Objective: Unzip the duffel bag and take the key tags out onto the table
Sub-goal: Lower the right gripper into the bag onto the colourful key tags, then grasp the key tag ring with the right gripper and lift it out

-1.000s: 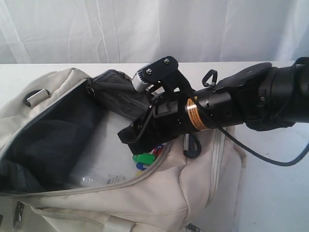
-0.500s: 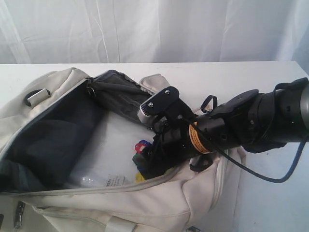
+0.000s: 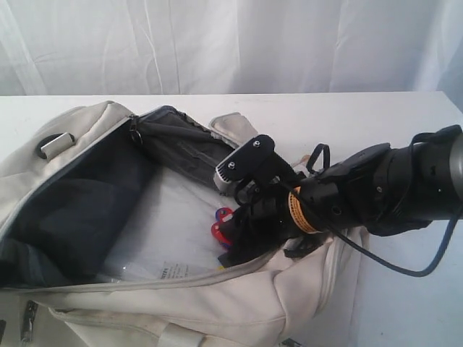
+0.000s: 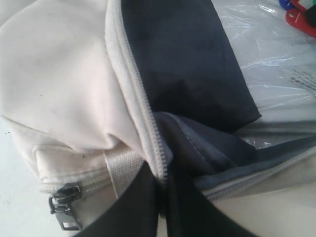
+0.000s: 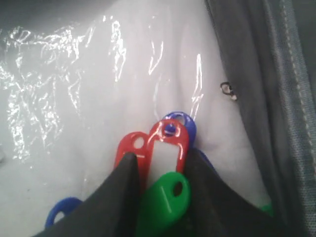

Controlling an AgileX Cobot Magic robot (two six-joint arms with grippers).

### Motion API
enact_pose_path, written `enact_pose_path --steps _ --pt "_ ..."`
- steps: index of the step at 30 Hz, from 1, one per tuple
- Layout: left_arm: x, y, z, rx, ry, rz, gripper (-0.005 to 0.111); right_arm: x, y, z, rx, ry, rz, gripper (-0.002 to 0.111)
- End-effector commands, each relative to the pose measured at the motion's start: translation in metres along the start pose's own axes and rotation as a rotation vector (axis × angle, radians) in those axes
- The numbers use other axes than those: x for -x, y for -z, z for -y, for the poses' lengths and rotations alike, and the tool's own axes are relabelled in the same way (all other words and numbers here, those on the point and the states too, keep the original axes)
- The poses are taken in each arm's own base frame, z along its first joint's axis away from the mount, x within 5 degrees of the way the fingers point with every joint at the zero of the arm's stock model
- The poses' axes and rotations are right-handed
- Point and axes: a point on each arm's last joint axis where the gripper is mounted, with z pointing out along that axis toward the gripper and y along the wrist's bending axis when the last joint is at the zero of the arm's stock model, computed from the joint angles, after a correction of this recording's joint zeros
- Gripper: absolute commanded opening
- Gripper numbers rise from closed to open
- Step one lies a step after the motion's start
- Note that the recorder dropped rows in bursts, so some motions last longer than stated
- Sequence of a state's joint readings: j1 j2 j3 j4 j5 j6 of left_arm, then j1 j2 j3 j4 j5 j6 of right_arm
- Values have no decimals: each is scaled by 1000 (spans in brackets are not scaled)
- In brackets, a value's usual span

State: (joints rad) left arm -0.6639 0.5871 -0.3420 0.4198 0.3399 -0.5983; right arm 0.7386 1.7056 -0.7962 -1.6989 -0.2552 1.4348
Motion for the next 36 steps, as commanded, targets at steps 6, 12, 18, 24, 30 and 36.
enact_pose_path --steps 6,12,18,24,30,36 --pt "-3 0 -2 17 -8 -19 0 14 4 1 -2 55 34 0" --pt "-3 0 -2 17 -8 -19 0 53 31 2 -16 96 179 0" --pt "-3 0 -2 17 -8 -19 0 87 79 -1 -66 142 346 0" --pt "-3 0 -2 18 -20 -21 0 103 145 -8 -189 172 517 0" --pt "-3 0 -2 19 -24 -23 0 107 204 -15 -302 182 667 0" --pt "-4 1 -2 21 -24 -28 0 104 251 -16 -453 154 780 0"
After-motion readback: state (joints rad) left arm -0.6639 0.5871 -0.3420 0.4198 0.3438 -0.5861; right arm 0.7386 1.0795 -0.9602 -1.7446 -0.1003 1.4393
